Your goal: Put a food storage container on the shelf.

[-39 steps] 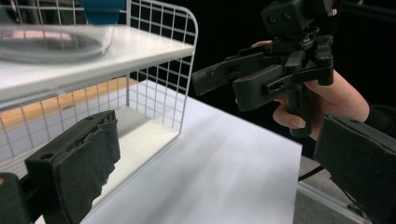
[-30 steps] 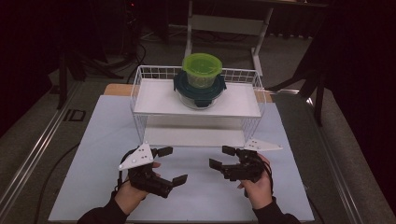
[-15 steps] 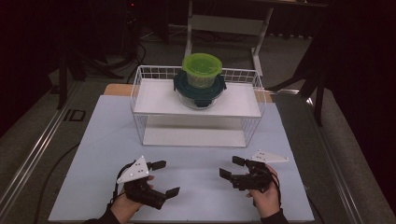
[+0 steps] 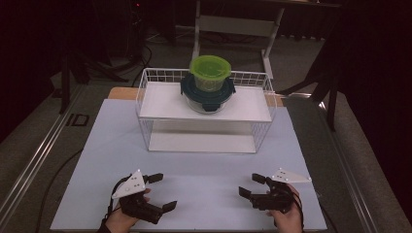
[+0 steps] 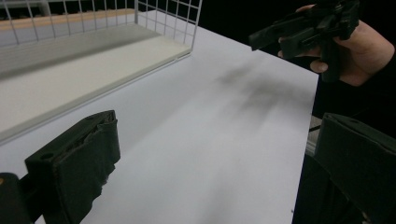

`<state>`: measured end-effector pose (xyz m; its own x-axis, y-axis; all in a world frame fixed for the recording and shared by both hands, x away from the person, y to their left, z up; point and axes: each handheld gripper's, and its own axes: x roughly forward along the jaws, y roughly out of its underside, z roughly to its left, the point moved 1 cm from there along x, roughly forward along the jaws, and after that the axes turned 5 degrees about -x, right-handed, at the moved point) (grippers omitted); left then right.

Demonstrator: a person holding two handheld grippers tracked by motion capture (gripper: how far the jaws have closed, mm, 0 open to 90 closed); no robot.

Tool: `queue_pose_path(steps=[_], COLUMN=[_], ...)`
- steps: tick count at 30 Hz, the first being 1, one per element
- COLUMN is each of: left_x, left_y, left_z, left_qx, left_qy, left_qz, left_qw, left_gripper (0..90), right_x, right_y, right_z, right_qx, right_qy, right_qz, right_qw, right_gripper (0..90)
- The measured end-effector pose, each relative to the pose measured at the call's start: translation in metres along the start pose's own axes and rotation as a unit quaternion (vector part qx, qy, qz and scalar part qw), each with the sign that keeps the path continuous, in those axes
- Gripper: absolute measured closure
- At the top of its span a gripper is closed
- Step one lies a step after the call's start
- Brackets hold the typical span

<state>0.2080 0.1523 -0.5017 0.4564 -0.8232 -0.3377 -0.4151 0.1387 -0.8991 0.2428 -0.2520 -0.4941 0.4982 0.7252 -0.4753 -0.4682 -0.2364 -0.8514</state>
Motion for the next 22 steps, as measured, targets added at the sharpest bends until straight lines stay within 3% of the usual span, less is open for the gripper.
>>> queue_pose_path(steps=[10, 16, 22], left_x=[-0.005, 0.000, -0.002], left_y=[0.008, 0.008, 0.007], left_z=[-0.001, -0.002, 0.000], left_qx=[0.008, 0.013, 0.008], left_qy=[-0.002, 0.003, 0.000], left_qz=[-0.010, -0.011, -0.021], left_qw=[0.9999, 0.9999, 0.9997], left_gripper=[0.1, 0.1, 0.1], right_x=[-0.009, -0.007, -0.005], right_y=[0.012, 0.014, 0.015], right_z=[-0.008, -0.013, -0.014], right_qx=[-0.008, -0.015, -0.015], right_qy=[0.015, 0.029, 0.026], right_qz=[0.002, 0.006, 0.006], right_qw=[0.9998, 0.9994, 0.9995], right_gripper=[17.2, 17.2, 17.2])
